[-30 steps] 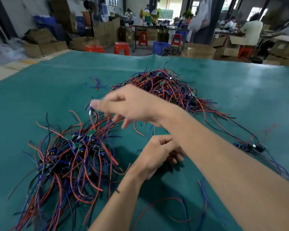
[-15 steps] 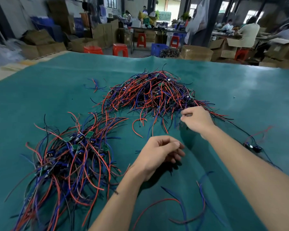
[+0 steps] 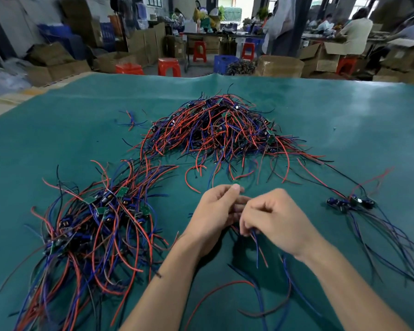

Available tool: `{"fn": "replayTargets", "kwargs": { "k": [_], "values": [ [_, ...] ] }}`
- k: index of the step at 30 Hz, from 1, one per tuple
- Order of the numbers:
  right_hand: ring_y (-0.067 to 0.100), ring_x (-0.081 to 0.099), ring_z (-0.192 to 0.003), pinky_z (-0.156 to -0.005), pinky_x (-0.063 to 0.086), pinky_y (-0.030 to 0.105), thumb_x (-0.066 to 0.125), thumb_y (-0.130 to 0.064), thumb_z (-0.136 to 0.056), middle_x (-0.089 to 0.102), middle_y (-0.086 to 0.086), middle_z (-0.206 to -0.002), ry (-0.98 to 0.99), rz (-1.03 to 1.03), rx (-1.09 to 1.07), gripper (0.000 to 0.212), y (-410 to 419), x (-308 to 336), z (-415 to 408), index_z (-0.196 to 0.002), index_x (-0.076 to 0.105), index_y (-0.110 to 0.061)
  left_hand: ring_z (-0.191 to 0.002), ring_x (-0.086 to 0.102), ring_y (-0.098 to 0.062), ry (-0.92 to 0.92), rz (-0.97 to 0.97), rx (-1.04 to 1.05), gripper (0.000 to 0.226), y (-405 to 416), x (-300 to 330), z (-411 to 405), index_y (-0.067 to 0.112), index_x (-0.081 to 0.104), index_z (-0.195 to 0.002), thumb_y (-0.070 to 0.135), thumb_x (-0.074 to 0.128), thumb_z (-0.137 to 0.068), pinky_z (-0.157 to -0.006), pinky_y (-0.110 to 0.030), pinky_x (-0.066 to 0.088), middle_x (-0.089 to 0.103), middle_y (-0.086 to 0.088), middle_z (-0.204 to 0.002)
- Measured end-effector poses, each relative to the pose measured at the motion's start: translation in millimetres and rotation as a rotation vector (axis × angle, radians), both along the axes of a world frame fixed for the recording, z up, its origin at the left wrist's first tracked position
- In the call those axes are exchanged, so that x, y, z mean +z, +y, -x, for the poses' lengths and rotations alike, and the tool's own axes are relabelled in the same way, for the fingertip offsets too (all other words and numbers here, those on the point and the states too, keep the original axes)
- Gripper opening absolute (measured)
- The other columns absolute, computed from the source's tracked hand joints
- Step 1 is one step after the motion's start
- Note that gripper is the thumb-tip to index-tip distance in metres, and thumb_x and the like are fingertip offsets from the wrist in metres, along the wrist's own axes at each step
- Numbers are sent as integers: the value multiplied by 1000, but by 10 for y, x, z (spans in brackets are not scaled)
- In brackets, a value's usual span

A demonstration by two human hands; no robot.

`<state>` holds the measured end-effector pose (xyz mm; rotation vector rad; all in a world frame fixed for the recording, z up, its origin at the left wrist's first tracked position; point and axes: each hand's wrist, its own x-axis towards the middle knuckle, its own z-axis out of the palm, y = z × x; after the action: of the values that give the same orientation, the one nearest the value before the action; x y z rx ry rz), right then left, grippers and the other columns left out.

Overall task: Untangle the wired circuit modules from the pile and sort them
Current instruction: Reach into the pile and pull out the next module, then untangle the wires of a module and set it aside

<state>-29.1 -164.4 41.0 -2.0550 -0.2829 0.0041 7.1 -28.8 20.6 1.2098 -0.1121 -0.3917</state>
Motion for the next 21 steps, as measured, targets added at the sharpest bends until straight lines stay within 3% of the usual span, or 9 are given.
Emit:
{"fn": "replayTargets", "kwargs": {
  "k": [2, 5, 10, 14, 17, 19, 21],
  "values": [
    [10, 54, -52, -55, 41, 29, 56, -24, -66, 66, 3, -52, 2, 29, 40, 23, 48, -26, 23, -53, 72, -16, -60, 61, -15, -37, -62, 9, 26, 16, -23, -3, -13, 54, -110, 12, 51, -102, -55, -25, 51, 71, -4, -72],
    [18, 53, -52, -57, 43, 36, 55, -33, -66, 64, 3, -54, -31, 90, 28, 24, 1, -39, 16, -56, 72, -20, -66, 65, -21, -25, 7, -2, 21, 20, -18, -14, -5, 58, -111, 11, 47, -104, -58, -27, 54, 72, -9, -76],
    [10, 61, -49, -48, 40, 17, 58, -30, -76, 71, 0, -60, 81, 21, -41, 23, -114, -52, -47, -64, 64, -11, -63, 63, -27, 60, 144, -1, 22, 22, 1, -39, 2, 58, -94, 11, 41, -104, -50, -27, 52, 66, -18, -77],
    [20, 63, -55, -57, 50, 34, 65, -45, -92, 68, 1, -56, -22, 48, -367, 43, -159, -126, -90, -66, 63, -11, -62, 62, -15, 21, 105, -31, 25, 34, -30, -35, -1, 67, -111, 0, 44, -100, -58, -22, 53, 69, -14, -83],
    [26, 63, -64, -63, 52, 38, 65, -55, -88, 67, 6, -62, -69, -7, -492, 47, -125, -153, -87, -67, 68, -14, -68, 64, -17, -46, 54, -48, 35, 33, -60, -23, 6, 72, -112, -11, 48, -93, -58, -21, 53, 71, -14, -92],
    [21, 64, -62, -60, 51, 36, 65, -58, -84, 70, 3, -65, -60, -40, -512, 42, -100, -162, -78, -71, 72, -19, -75, 67, -20, -113, -5, -67, 42, 25, -78, -8, 9, 70, -118, -16, 50, -90, -60, -22, 53, 74, -12, -101],
    [12, 63, -57, -53, 45, 31, 74, -46, -86, 73, 0, -67, 2, -164, -490, 25, -116, -167, -90, -76, 77, -24, -76, 68, -20, -151, -32, -85, 52, 18, -93, 1, 11, 62, -129, -19, 51, -89, -62, -22, 53, 75, -6, -110]
  ]
}}
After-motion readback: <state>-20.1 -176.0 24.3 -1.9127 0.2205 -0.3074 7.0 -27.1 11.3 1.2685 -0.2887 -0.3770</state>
